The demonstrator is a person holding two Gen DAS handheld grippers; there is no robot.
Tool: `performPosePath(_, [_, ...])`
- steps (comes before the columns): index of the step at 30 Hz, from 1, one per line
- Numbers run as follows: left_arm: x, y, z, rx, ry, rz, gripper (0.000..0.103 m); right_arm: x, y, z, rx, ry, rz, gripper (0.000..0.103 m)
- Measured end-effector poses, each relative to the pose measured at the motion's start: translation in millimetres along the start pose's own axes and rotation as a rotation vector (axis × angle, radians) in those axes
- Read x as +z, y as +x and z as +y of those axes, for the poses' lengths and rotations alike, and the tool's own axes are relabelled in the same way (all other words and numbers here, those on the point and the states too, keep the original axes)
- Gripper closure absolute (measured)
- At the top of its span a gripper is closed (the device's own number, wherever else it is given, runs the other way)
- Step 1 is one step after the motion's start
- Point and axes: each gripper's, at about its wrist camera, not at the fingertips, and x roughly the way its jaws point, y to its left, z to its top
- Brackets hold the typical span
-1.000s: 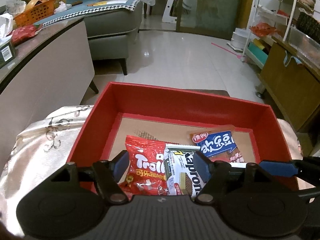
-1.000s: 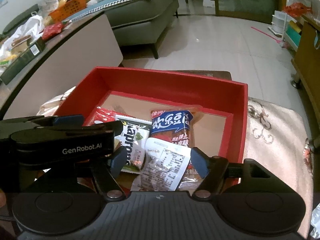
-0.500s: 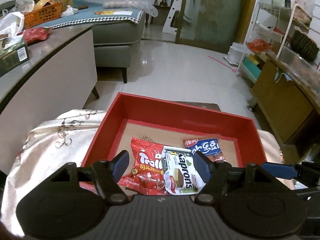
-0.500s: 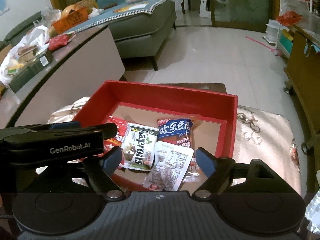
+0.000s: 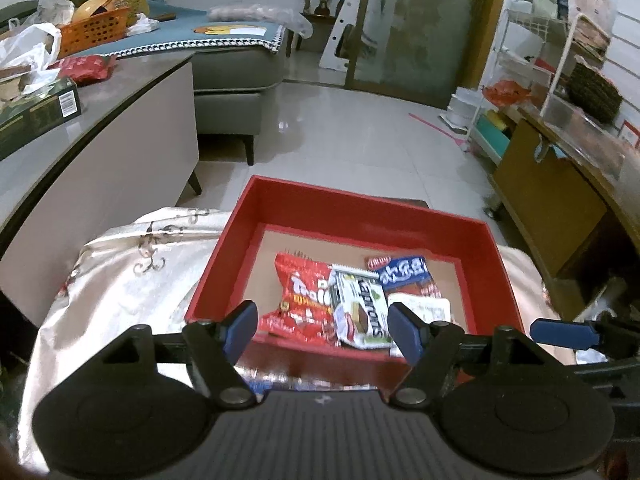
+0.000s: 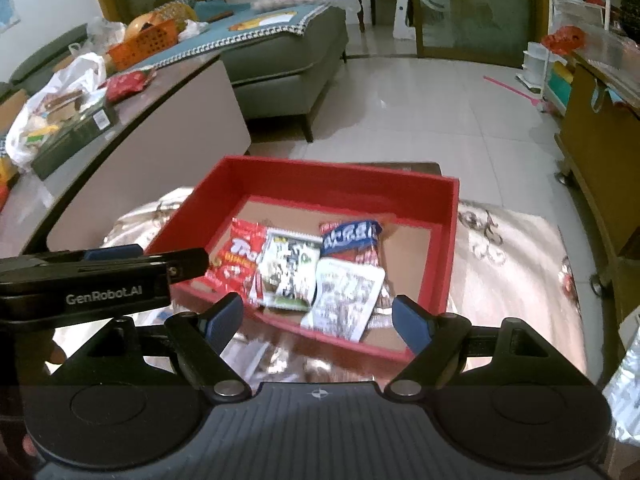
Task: Organize snacks
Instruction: 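Withdraw both grippers from the box back over the snack pile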
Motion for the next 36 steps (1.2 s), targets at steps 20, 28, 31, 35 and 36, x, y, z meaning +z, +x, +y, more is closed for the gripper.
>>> performPosePath(20, [-63,-47,7,-0.025,0.002,0.070,0.037,-58,-32,14,0.032,-0.004,0.090,0.016])
performPosePath(28, [-75,-57,17,-0.013,-0.027,0.090,0.037,-78,-33,13,0.025,-0.012,0.137,0.015])
performPosePath(31, [-76,-59,23,-0.005,-0.032,0.090,0.036,-82,-24,20,0.029,-0.037,0.167,0.015])
performPosePath(35, [-76,-58,32,0.005,-0.051,0.100,0.036,-85,-8,32,0.036,-0.074,0.200,0.015])
performPosePath(36, [-76,-58,34,0.002,-0.061,0.104,0.035,-85,-4,35,0.041,-0.083,0.202,0.015])
